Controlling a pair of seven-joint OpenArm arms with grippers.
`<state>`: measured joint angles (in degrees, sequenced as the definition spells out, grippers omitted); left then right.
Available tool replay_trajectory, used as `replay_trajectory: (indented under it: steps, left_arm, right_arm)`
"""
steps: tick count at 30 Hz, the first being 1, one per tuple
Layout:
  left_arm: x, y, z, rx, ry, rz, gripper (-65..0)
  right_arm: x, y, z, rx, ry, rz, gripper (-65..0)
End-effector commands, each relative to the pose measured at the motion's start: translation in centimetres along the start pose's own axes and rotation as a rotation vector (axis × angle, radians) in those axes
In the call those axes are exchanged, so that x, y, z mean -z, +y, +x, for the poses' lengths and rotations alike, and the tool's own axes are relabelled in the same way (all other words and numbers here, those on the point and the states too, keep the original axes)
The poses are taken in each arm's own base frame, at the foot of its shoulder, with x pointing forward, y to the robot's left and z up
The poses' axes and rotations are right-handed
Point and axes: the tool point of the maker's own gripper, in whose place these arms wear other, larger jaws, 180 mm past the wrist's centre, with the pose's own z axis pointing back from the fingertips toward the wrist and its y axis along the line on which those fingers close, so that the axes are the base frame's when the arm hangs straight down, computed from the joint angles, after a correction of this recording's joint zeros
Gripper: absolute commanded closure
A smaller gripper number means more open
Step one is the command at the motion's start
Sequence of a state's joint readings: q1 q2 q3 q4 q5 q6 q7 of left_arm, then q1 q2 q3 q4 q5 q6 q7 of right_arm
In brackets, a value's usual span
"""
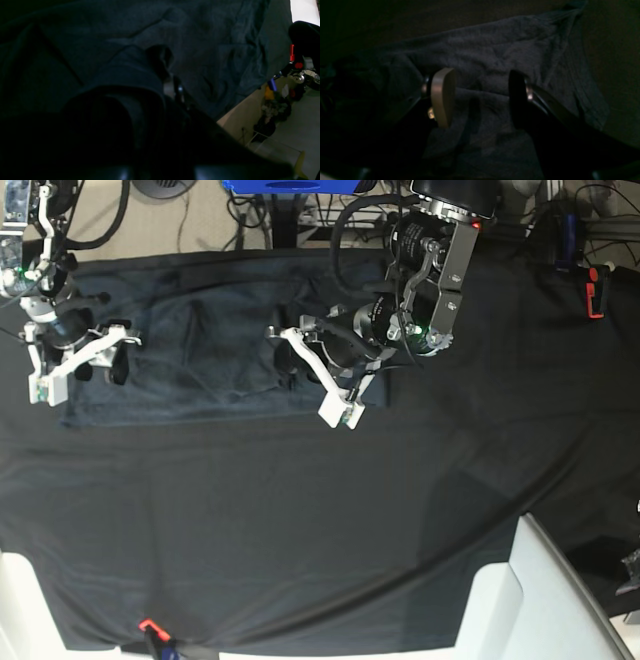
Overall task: Fold the T-shirt properly
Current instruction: 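Drag the folded fabric with the left gripper across the shirt's middle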
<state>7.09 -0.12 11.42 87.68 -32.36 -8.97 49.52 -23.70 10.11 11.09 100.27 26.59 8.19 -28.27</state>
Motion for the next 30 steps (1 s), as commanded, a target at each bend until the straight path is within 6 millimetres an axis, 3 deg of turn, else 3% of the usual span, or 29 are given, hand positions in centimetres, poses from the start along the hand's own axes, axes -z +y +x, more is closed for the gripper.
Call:
replay_trajectory:
  steps: [1,8,15,24,30]
  left_arm:
    - [0.0,-1.2,1.7,0.018,-0.043,-0.034,0.0]
    - [1.4,-2.2,0.8,0.065,0.022,-0.062,0.0]
    - [1.4,-2.5,1.4,0.072,0.009,-0.066,-13.7]
    - [1.5,-2.6,2.6,0.09,-0.005,-0.069,-22.9]
    - [2.3,-5.4,2.6,0.189,0.025,-0.123,-23.4]
  right_arm:
    - [-0.2,-0.1,1.3,-0.016,-0.042,0.004,-32.6]
    - [-0.2,-0.1,1.2,-0.015,-0.041,0.004,-32.6]
    - [-0.2,-0.1,1.2,-0.015,-0.041,0.004,-32.6]
    - [-0.2,0.0,1.4,-0.015,-0.045,0.005,-32.6]
    - [-0.1,0.0,1.5,-0.015,-0.047,0.005,-32.6]
